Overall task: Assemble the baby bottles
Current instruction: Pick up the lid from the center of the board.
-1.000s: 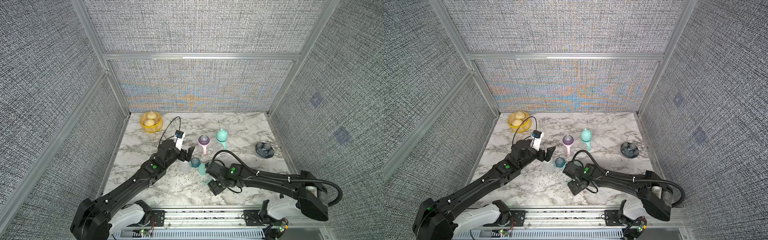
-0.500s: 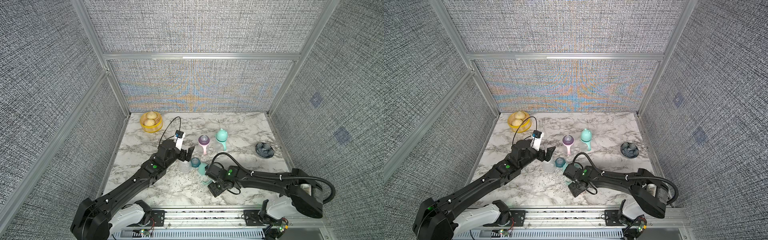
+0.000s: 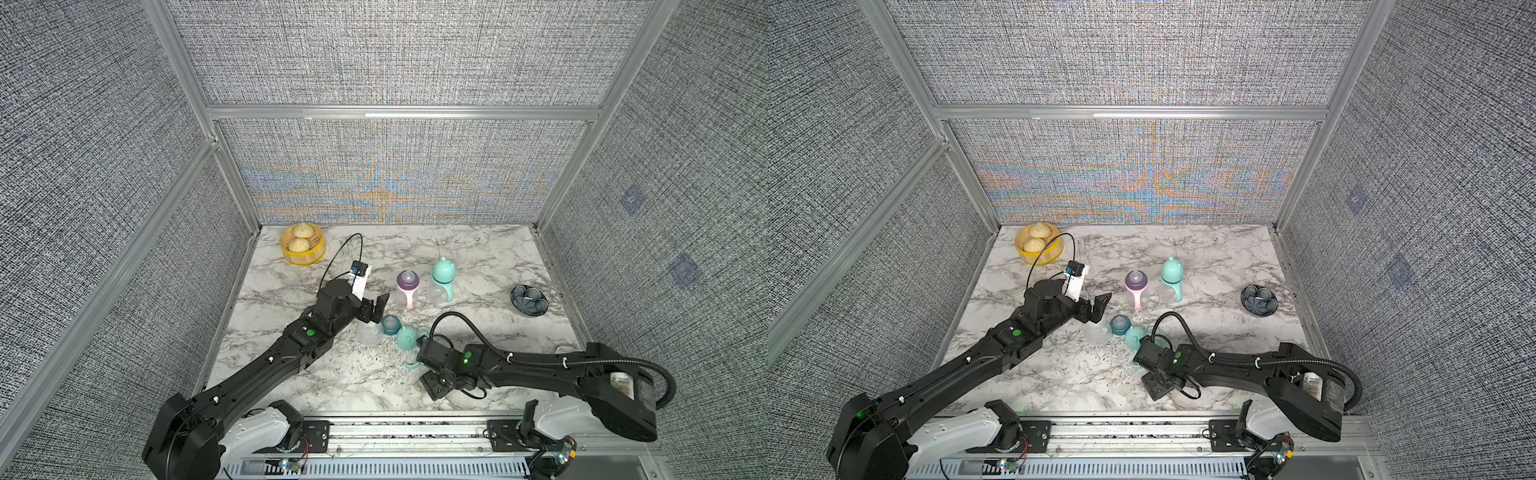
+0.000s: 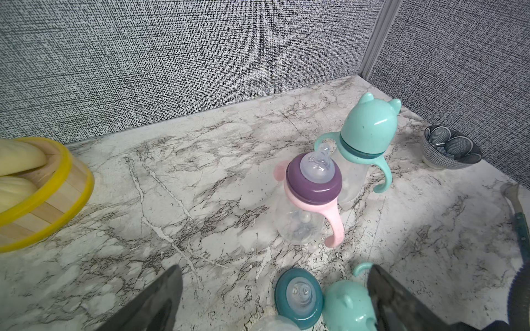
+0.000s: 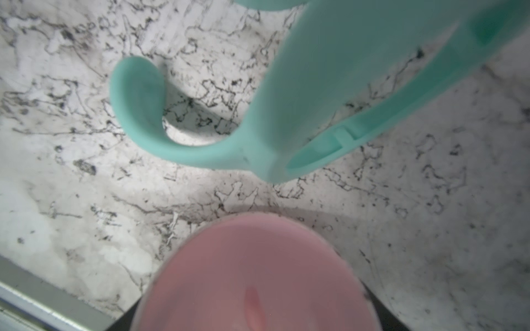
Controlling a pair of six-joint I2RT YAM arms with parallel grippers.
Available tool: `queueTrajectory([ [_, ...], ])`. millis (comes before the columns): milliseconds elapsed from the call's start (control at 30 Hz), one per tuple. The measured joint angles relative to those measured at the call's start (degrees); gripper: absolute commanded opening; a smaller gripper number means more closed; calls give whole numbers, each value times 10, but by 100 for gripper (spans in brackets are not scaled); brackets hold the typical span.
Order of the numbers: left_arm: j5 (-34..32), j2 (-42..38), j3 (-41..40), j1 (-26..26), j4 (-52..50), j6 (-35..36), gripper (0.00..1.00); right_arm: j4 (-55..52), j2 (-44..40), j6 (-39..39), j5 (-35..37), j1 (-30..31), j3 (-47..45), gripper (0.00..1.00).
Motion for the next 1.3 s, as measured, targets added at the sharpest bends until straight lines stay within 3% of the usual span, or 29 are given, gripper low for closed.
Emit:
queueTrajectory([
  [700, 2, 5, -2, 0, 1, -2, 100, -7, -36, 7, -8, -27, -15, 64],
  [967, 2, 4, -4, 0, 1, -2, 100, -13, -47, 14, -43, -66, -15, 64],
  [1200, 4, 4, -5, 0, 2, -2, 100, -44, -28, 7, -25, -91, 3, 65],
  [1300, 5, 4, -5, 0, 1, -2, 100, -54, -11, 0, -13, -96, 10, 70],
])
